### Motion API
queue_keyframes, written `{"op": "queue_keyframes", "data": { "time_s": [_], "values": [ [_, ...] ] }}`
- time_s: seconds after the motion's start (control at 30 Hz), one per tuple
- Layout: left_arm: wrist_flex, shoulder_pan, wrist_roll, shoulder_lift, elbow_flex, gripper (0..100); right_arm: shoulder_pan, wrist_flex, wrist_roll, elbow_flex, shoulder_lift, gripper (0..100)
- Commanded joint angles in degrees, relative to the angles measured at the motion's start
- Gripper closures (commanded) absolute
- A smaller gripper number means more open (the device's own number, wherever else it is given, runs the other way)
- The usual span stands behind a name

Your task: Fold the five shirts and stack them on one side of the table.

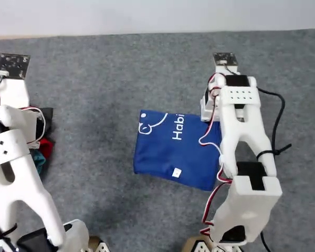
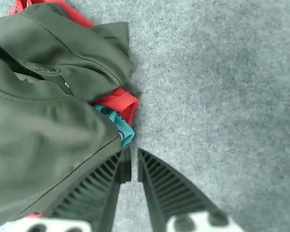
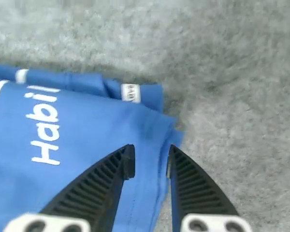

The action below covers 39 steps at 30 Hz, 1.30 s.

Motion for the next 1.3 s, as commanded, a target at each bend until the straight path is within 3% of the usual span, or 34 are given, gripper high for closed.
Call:
{"op": "queue_keyframes", "data": {
  "time_s": [0.0, 0.57, 0.73, 1.27],
  "values": [
    [0.62, -0.09, -0.26, -1.76, -0.22, 97, 1.8, -0.92, -0.35, -2.99, -0.4, 86.9],
    [0.62, -0.26, -0.26, -2.02, -0.22, 97, 1.27, -2.07, -0.88, -2.99, 6.37, 87.8],
    [0.62, -0.26, -0.35, -2.02, -0.22, 97, 0.22, -1.54, -0.79, -5.63, 5.85, 98.9],
    [0.62, -0.26, -0.35, -2.02, -0.22, 97, -0.13, -3.12, -0.35, -13.1, 7.69, 98.8]
  ]
}}
